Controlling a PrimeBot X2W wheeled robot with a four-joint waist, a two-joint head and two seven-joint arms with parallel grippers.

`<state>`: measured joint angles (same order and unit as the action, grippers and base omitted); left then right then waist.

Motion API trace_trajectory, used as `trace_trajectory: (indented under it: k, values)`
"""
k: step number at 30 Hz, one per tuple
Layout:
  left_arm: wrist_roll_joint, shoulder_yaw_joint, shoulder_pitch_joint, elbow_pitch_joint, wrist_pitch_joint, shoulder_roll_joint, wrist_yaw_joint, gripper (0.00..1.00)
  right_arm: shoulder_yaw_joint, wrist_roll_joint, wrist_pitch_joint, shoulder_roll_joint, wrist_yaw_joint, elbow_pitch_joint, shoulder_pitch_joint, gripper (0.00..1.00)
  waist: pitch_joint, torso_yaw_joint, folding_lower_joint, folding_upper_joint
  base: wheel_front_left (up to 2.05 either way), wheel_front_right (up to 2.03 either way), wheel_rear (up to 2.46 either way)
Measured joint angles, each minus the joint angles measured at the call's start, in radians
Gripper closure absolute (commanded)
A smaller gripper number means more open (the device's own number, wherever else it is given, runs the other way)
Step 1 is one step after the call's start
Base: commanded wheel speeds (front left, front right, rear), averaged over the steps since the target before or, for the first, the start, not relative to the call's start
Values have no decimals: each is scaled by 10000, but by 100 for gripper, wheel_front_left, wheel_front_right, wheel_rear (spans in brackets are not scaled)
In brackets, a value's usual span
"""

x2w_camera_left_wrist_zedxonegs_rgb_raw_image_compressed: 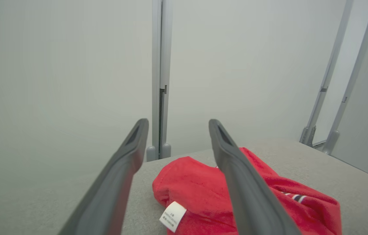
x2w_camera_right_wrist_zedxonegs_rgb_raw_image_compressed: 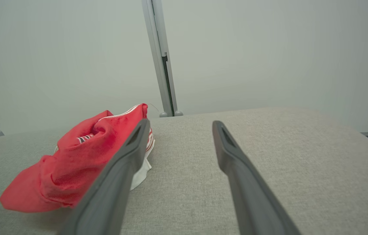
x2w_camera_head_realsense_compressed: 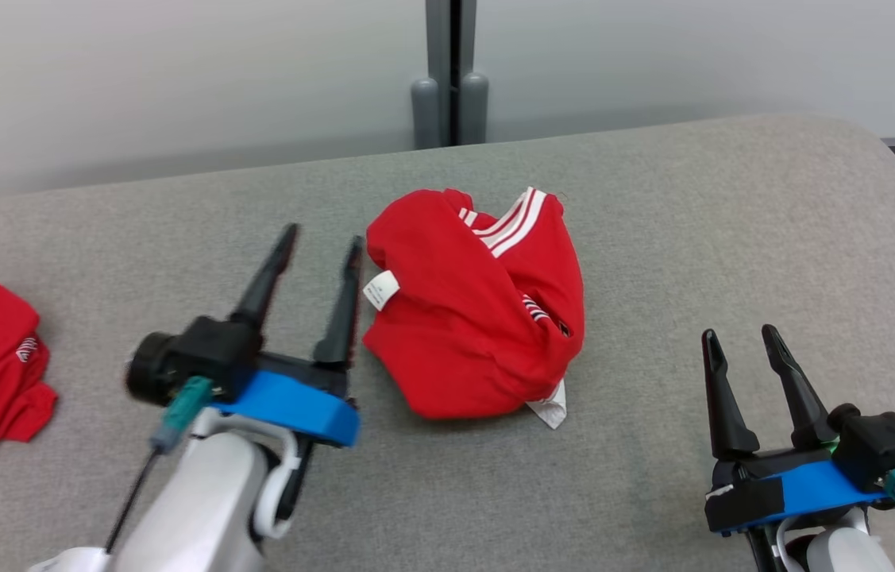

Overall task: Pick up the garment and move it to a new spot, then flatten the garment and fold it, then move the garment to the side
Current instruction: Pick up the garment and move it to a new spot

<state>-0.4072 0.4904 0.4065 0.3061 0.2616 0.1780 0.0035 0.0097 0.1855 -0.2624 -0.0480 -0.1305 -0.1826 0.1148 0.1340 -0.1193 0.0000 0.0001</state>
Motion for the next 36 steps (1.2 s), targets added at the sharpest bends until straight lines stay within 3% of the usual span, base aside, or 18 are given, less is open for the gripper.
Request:
trace_trajectory:
  k: [5, 12, 23, 36]
  values:
    - [31, -1256, -698, -617, 12, 545, 399, 0, -100, -90, 0, 2, 2, -27, -51, 0, -184, 335, 0, 0, 0, 0, 0]
    - [276, -2775, -1870, -1218, 12, 913, 585, 0, -194, -192, 0, 0, 2, -144, -168, 0, -437, 767, 0, 0, 0, 0, 0]
    - [788, -3965, -3299, -1722, 13, 531, 380, 0, -332, -332, 0, 0, 0, -282, -387, 0, -763, 1035, 0, 0, 0, 0, 0]
    - [1503, -4245, -3680, -1580, 13, -21, 31, 0, -426, -443, 144, 0, 2, -263, -556, 0, -917, 1107, 0, 0, 0, 0, 0]
